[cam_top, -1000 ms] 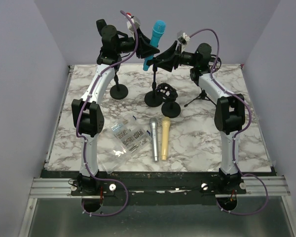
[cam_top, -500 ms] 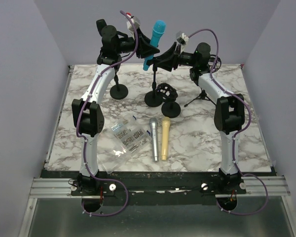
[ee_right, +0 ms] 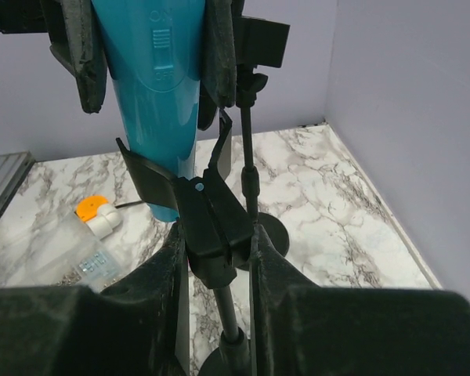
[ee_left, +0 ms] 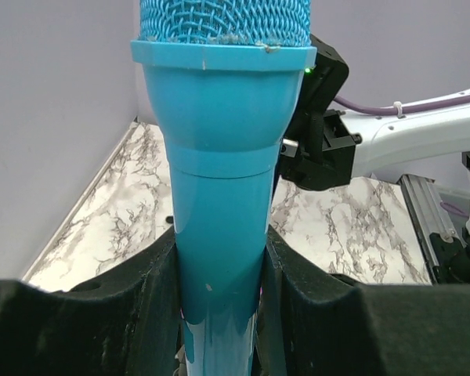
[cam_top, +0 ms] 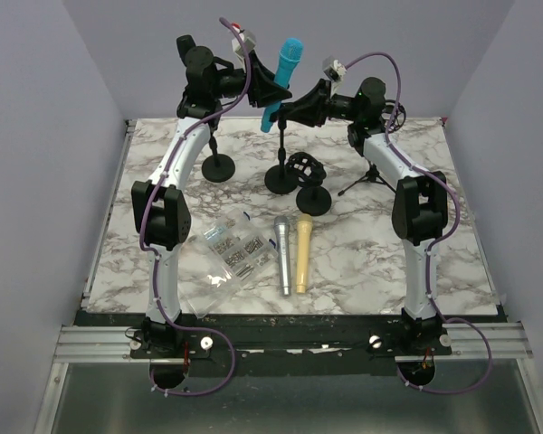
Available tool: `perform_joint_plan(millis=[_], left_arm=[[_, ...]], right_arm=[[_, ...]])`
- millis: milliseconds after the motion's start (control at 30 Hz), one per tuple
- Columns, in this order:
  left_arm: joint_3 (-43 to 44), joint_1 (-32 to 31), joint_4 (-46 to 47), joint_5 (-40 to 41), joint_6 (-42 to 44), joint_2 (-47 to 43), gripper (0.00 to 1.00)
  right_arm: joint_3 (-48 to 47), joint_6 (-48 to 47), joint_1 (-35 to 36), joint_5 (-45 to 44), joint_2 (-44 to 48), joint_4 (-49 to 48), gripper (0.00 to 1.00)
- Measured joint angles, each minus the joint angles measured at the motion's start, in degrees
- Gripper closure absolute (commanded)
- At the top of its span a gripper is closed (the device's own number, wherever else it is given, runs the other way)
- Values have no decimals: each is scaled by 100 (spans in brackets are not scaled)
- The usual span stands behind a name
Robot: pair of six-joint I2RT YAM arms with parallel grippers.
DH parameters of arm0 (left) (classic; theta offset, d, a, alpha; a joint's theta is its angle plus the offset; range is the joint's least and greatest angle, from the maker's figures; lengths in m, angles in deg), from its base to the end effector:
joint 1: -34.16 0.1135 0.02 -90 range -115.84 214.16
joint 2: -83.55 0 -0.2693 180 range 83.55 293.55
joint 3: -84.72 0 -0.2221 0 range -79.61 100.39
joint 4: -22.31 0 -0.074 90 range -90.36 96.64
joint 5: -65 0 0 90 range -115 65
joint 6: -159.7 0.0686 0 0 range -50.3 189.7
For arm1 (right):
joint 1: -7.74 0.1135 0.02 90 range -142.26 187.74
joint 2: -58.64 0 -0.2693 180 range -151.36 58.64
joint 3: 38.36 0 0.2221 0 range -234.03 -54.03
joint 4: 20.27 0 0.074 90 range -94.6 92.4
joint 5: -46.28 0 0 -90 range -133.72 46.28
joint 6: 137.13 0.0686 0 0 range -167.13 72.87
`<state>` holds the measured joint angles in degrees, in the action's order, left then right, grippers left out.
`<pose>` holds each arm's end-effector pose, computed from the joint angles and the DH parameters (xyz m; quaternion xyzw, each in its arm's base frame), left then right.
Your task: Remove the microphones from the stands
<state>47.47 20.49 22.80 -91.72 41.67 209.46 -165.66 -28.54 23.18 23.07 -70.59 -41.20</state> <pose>0.4584 -0.1763 0.4261 0.3777 0.5464 -0.5440 0.5128 0.4727 0.1960 0.3475 -0.4346 0.4970 0.5045 0.5564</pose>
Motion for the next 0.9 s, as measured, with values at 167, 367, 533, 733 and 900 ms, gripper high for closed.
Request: perform_joint_plan(millis=[167,367,533,733,900], left_arm=[[101,37,-439,138,76,-59,100],[74,234,-1552,831,286,-726,100],[-50,442,-2514,1845,308,-1996,100],[-361,284,-3331,3176,245,-3316,100],[-1945,151,-3237,3329,-350,-4127,100]], right_arm=[[0,-50,0,-26,0,42,99],[-2,-177,2,-262,0,149,99],[0,-232,31,-529,4,225,69],[243,-243,42,-979,157,245,28],[560,-308,42,-1263,365,525,0]])
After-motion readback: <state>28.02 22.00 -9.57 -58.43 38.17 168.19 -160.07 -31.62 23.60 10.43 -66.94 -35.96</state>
